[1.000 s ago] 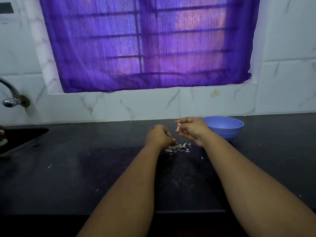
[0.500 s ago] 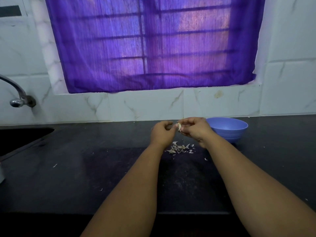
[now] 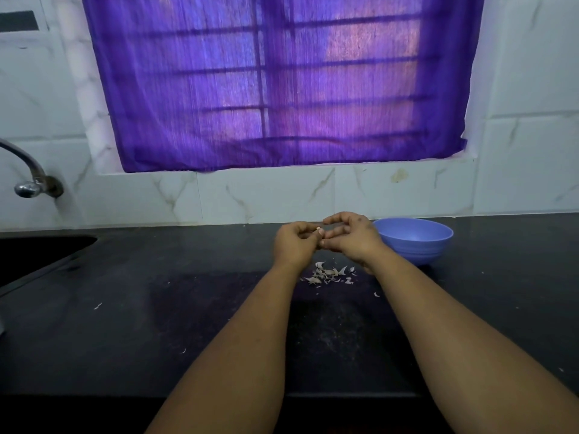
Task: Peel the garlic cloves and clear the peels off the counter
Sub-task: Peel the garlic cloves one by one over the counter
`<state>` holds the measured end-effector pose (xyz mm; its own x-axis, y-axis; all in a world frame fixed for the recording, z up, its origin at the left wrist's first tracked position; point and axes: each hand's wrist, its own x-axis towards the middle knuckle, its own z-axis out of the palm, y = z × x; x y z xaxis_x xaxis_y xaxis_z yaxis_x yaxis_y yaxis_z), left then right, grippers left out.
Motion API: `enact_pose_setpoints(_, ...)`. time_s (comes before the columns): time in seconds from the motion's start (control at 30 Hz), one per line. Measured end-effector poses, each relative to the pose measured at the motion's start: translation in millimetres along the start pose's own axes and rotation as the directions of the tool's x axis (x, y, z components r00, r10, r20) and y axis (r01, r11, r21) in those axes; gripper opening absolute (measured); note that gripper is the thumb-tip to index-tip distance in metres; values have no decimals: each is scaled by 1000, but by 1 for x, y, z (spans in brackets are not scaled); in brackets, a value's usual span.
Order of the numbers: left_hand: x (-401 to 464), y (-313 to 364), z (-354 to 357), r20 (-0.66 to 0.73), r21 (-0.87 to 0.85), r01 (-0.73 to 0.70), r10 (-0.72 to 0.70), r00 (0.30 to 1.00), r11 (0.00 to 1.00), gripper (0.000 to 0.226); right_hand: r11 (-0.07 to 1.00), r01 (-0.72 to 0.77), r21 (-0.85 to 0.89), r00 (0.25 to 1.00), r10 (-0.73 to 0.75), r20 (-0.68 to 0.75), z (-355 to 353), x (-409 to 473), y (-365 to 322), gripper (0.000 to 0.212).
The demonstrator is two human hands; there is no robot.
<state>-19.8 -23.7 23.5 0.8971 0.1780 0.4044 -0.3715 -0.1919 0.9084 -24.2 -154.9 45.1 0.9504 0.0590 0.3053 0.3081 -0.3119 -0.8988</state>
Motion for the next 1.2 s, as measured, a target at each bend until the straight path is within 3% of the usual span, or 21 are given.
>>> enact_pose_setpoints(0.37,1,3,2,-37,-76,53,-56,998,996,10,999,-46,19,997,47,-55,-1,3,-1,23)
enact_pose_setpoints(0.57,13,-6,-4,-255,-99,104,-126,959,990,15,989,-101,-108,989,88,-119,-4,9,7,18)
enact_pose_setpoints(0.73,11,-7,-5,-171,-98,140,-156,973,985,23,965,-103,-240,993,87,-74,-6,7,10,26)
enact_pose_setpoints(1.0,6,-2,-2,-56,-58,108,-111,992,992,18,977,-81,-199,994,65,-88,-9,3,3,18)
enact_pose_setpoints(1.2,3,2,-2,-57,-68,108,-112,992,992,16,917,-22,-397,996,-16,-92,-12,-1,-2,15)
